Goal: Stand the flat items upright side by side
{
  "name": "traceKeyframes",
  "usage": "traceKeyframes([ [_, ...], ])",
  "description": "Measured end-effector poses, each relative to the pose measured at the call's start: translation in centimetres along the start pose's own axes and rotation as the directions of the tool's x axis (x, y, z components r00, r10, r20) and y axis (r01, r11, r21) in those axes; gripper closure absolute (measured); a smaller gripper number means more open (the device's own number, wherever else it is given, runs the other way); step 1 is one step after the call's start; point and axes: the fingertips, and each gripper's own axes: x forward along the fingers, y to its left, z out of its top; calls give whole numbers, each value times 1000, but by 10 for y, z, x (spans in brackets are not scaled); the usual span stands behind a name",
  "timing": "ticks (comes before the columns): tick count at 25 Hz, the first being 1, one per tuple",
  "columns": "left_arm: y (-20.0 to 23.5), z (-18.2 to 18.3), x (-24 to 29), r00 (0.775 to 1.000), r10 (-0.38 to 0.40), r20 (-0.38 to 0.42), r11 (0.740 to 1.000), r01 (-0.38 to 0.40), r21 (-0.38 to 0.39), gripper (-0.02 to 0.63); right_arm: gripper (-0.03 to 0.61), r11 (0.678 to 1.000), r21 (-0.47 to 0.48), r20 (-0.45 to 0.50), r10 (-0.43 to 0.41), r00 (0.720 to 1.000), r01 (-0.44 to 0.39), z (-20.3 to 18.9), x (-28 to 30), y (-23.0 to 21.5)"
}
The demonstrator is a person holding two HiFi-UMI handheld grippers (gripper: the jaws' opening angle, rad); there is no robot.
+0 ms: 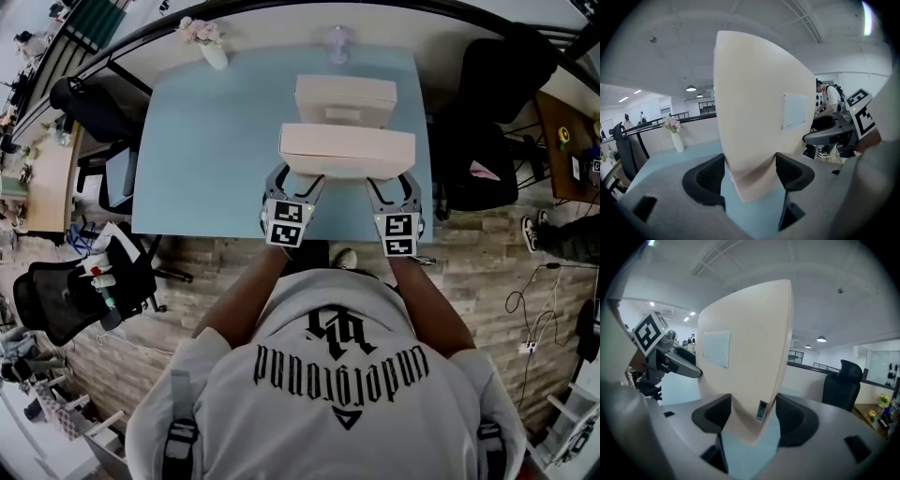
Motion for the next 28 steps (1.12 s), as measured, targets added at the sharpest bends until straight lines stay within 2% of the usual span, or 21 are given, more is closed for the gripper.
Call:
traceKeyframes([
  [8, 17, -10, 44, 1000, 11, -13, 1000, -11, 1, 264, 282, 1000, -27, -41, -15, 999, 13, -16, 43, -15],
  [12, 28, -26, 70, 998, -2, -59, 1000, 0, -30, 263, 282, 999, -36, -58, -19, 998, 17, -23, 70, -21],
  [19, 41, -35, 110, 996, -20, -82, 1000, 19, -7, 262, 285, 999, -10, -101, -32, 994, 31, -43, 103, -31],
  [28, 47, -46, 131, 994, -35, -108, 999, 33, -23, 262, 287, 1000, 10, -130, -16, 991, 18, -57, 124, -35],
])
